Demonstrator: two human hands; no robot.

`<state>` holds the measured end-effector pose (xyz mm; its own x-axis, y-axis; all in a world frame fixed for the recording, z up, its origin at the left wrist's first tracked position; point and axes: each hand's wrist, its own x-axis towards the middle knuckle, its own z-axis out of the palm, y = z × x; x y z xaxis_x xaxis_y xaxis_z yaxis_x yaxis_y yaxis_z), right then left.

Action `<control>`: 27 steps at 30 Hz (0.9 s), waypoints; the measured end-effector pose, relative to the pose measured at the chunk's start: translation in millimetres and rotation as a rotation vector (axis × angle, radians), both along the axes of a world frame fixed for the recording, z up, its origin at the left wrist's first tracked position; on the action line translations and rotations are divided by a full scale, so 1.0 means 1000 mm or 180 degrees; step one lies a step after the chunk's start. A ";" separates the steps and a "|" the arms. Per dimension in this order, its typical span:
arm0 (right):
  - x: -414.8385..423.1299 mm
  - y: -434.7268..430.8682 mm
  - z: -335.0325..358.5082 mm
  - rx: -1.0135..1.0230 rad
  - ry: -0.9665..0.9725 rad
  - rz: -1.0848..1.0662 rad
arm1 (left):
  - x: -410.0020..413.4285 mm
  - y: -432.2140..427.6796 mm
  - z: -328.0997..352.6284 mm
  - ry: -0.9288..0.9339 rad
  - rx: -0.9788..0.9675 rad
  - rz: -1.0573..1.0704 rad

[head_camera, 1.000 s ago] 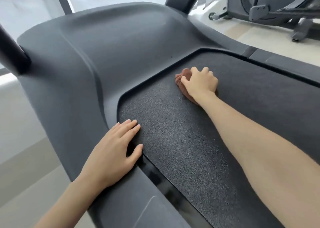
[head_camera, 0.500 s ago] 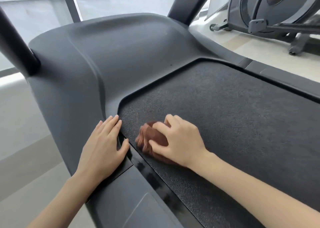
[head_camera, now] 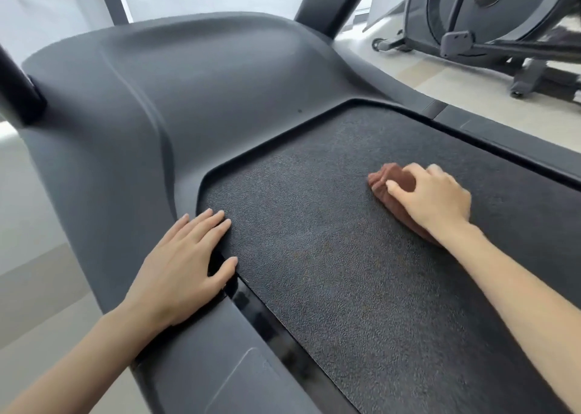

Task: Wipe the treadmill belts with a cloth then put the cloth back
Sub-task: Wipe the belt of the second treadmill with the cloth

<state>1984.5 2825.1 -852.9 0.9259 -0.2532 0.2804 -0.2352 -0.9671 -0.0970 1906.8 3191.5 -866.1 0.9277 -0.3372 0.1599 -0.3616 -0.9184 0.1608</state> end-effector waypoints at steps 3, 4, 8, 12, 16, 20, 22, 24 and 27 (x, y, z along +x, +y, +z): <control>0.028 0.037 -0.001 0.0075 -0.0024 -0.0097 | 0.001 -0.001 0.002 0.0090 -0.0008 -0.0053; 0.027 0.055 -0.002 0.0007 -0.0076 0.0075 | 0.002 -0.001 0.002 0.0114 -0.0010 -0.0071; -0.022 0.119 -0.009 -0.0221 -0.0377 0.1036 | 0.002 0.000 0.003 0.0140 -0.0020 -0.0060; -0.098 0.133 -0.006 -0.0160 -0.0601 0.1531 | -0.002 0.000 0.006 0.0163 -0.0119 -0.0003; -0.168 0.098 -0.003 -0.0111 -0.0351 0.2227 | -0.029 -0.005 0.011 0.0373 -0.0137 -0.0194; -0.220 0.048 0.003 -0.0151 -0.0057 0.2410 | -0.083 -0.019 0.010 0.0442 -0.0265 -0.0500; -0.243 0.031 0.005 -0.0136 -0.0009 0.2240 | -0.107 -0.025 0.011 0.0410 -0.0315 -0.0530; -0.264 0.022 0.005 -0.0095 -0.0002 0.2069 | -0.124 -0.031 0.012 0.0418 -0.0302 -0.0565; -0.275 0.022 0.002 -0.0041 -0.0046 0.1789 | -0.135 -0.040 0.013 0.0413 -0.0143 -0.0716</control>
<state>1709.8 2847.5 -850.7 0.9135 0.2814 0.2940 0.3178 -0.9444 -0.0837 1772.3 3151.3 -853.5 0.8440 -0.5326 0.0640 -0.5295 -0.8081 0.2580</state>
